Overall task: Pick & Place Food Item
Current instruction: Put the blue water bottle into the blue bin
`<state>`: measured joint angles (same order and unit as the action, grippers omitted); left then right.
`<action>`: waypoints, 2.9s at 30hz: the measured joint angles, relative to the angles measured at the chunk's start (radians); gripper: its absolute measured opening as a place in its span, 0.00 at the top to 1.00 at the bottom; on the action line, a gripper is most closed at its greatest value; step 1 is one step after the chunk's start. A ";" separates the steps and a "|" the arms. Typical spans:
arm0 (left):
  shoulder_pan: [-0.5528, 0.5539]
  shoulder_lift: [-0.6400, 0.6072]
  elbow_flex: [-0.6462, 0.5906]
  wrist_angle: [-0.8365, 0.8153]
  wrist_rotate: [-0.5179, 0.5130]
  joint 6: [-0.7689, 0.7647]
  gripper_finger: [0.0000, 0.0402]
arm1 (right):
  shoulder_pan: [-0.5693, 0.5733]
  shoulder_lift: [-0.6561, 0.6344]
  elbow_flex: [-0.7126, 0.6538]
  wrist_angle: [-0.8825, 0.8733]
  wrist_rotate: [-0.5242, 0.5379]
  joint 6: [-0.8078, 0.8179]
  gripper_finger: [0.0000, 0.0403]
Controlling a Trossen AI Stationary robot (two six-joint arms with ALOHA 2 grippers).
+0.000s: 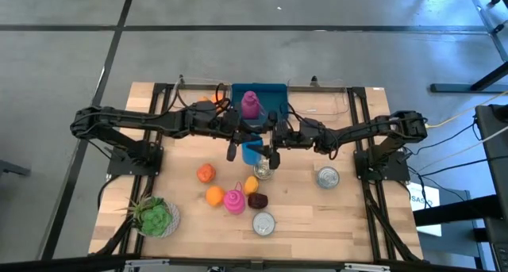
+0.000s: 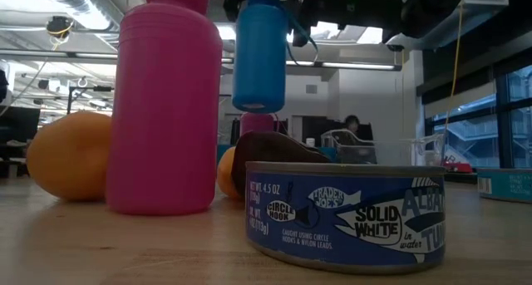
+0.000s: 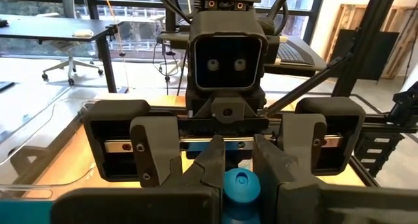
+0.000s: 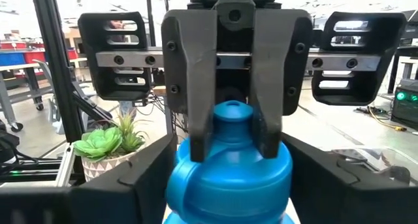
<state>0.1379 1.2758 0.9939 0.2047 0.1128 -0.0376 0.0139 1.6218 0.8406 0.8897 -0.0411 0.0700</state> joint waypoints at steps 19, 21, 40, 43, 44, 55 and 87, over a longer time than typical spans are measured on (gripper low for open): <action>0.000 0.000 0.000 0.007 -0.003 -0.010 0.90 | 0.000 0.000 0.000 0.000 0.000 0.000 0.47; 0.000 0.000 0.000 0.009 -0.004 -0.025 0.87 | 0.000 0.000 0.000 0.001 0.000 0.000 0.47; 0.002 0.000 0.000 0.069 0.018 -0.030 0.52 | 0.001 0.000 0.000 -0.002 -0.005 -0.001 0.46; 0.006 -0.001 0.000 0.079 0.017 -0.029 0.46 | 0.001 0.000 0.000 -0.001 -0.005 -0.001 0.46; 0.010 -0.006 0.000 0.079 0.017 -0.028 0.44 | 0.001 0.000 0.000 -0.001 -0.005 -0.001 0.46; 0.077 -0.169 -0.007 -0.103 -0.100 0.086 0.39 | -0.027 0.000 0.000 -0.016 0.017 -0.002 0.46; -0.016 -0.215 -0.334 0.090 -0.024 -0.038 0.40 | -0.423 -0.132 -0.001 -0.188 0.007 -0.074 0.45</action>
<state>0.1221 1.0611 0.6599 0.2944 0.0891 -0.0758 -0.4090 1.4899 0.8398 0.7021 -0.0340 -0.0044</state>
